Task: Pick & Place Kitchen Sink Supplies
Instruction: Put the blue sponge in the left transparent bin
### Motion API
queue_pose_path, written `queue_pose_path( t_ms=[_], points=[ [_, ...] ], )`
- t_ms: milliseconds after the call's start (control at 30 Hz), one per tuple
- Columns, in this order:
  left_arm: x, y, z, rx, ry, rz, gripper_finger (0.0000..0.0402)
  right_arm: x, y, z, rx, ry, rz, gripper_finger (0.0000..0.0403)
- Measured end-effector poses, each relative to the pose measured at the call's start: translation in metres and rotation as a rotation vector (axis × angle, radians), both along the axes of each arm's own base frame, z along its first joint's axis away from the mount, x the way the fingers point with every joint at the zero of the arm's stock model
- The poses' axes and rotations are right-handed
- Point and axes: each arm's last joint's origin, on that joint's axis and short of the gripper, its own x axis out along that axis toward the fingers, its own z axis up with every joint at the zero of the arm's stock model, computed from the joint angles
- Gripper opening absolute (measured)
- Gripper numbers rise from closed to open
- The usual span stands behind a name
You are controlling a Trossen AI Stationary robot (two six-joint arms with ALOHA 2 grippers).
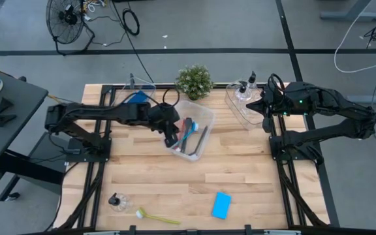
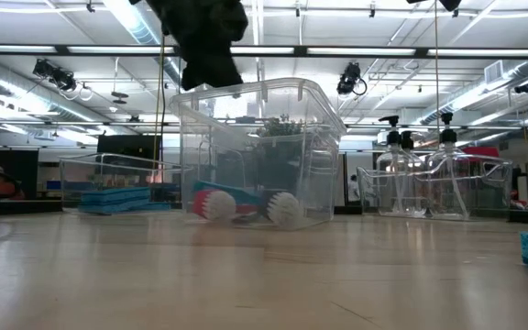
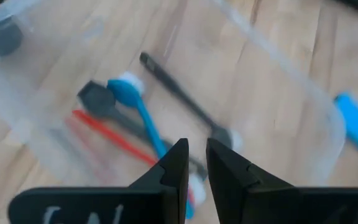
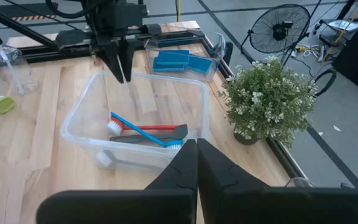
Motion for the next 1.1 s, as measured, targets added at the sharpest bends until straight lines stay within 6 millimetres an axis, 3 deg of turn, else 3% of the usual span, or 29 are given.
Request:
queue_pose_path(
  t_ms=[367, 667, 1100],
  points=[
    [-0.039, -0.008, 0.013, 0.060, 0.164, -0.107, 0.0062, 0.007, 0.001, -0.003, 0.088, 0.006, 0.030, 0.0017],
    [-0.069, -0.026, 0.042, 0.072, 0.082, -0.165, 0.0062, 0.018, 0.006, -0.007, 0.205, 0.037, 0.140, 0.0020],
    [-0.083, -0.035, 0.046, 0.063, 0.115, -0.195, 0.0062, 0.032, 0.030, -0.015, 0.262, 0.117, 0.344, 0.0020]
  ],
)
